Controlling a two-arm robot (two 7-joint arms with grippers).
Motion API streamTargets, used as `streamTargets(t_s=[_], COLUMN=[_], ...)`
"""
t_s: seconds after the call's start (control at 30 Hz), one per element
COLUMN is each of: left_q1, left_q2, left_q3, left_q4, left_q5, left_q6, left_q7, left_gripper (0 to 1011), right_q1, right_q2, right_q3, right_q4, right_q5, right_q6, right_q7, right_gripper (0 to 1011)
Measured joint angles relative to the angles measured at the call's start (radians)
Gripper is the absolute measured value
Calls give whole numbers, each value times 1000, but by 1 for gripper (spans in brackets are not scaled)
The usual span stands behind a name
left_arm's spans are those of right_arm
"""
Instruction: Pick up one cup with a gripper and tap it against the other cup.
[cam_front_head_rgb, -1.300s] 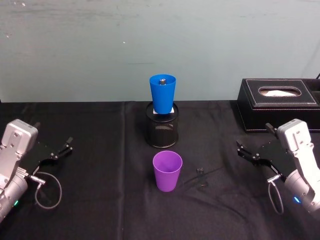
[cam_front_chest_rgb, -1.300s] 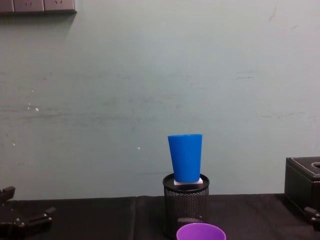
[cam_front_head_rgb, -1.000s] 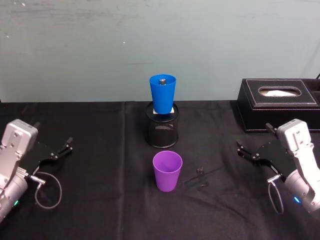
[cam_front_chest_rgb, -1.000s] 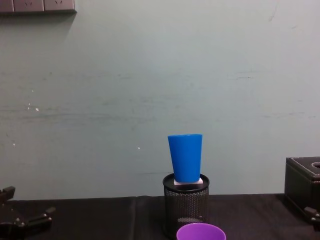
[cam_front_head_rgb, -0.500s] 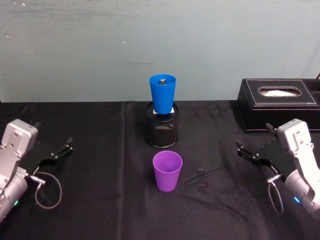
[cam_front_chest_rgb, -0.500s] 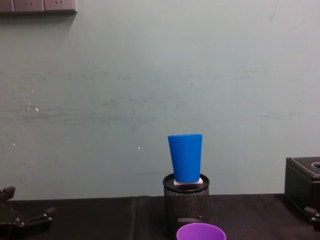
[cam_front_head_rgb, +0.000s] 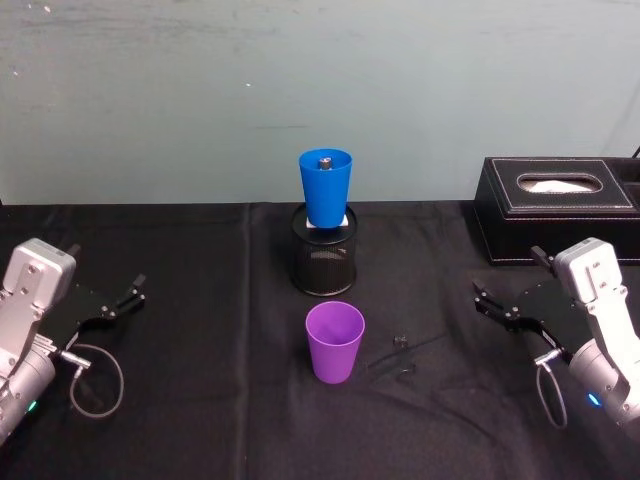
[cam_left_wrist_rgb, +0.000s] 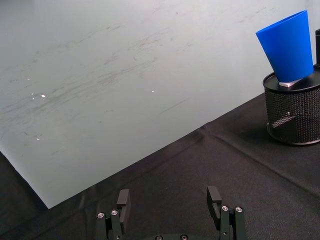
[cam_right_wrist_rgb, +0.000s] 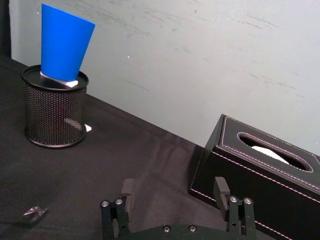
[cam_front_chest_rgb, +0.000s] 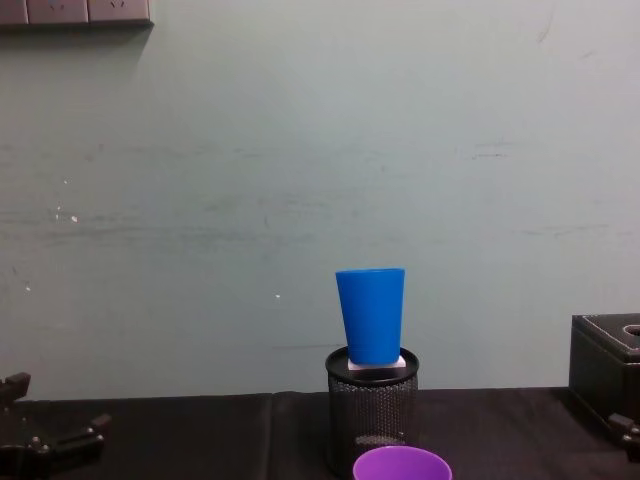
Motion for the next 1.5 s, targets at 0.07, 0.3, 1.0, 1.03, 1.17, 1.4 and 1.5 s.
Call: streamTargets(t_s=[0.07, 0.3, 1.0, 1.03, 1.17, 1.4, 1.5], left_q1=[0, 0, 0, 0, 0, 0, 0], left_q2=[0, 0, 0, 0, 0, 0, 0], left_q3=[0, 0, 0, 0, 0, 0, 0], left_q4=[0, 0, 0, 0, 0, 0, 0], left_q5=[0, 0, 0, 0, 0, 0, 0], left_q6=[0, 0, 0, 0, 0, 0, 0], left_q7=[0, 0, 0, 0, 0, 0, 0], left_gripper=[1000, 1000, 1000, 1000, 1000, 1000, 1000], right_q1=[0, 0, -146, -149, -153, -112, -92], right_q2=[0, 0, 71, 76, 84, 45, 24], right_q3=[0, 6, 89, 85, 56, -1, -16], right_q4=[0, -1, -143, -146, -153, -118, -98], right_q5=[0, 3, 237, 244, 260, 229, 213], right_q6=[0, -10, -112, -112, -103, -76, -69], right_q7=[0, 10, 348, 372, 462, 547, 560], right_gripper=[1003, 1003, 1003, 1003, 1002, 1003, 1003])
